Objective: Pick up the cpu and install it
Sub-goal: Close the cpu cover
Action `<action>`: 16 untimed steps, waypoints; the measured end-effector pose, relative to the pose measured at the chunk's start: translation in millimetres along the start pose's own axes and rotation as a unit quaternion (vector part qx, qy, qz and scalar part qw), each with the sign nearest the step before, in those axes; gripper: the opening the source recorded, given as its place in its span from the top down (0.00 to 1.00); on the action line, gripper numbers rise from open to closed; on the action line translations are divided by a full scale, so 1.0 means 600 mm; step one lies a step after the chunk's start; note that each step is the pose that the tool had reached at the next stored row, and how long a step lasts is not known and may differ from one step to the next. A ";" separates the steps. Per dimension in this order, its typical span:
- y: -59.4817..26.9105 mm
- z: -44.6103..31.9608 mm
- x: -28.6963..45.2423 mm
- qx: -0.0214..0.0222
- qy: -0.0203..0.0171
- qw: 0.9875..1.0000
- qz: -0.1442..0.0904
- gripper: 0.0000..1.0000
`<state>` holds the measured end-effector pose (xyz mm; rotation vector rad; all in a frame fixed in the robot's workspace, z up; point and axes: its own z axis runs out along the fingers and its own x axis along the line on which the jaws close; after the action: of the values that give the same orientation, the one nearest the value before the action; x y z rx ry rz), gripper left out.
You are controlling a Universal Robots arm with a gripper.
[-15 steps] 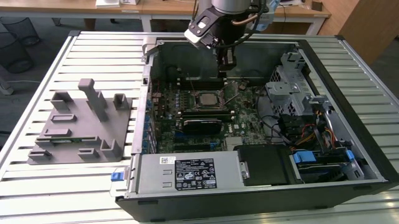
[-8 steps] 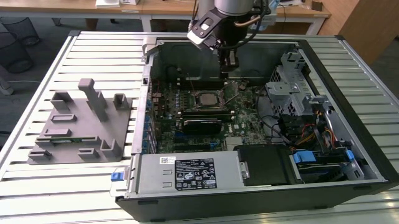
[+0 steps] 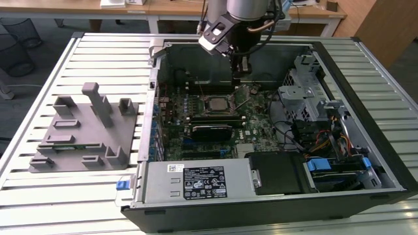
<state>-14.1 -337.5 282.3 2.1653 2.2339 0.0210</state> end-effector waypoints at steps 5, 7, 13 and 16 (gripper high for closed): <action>0.014 0.004 0.000 0.001 0.000 1.000 0.000 0.89; 0.020 0.006 -0.001 0.001 0.000 1.000 0.000 0.89; 0.031 0.014 -0.001 0.001 0.000 1.000 0.000 0.89; 0.034 0.019 -0.001 0.001 0.000 1.000 0.000 0.89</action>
<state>6.9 -337.5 271.7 2.1661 2.2347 0.0193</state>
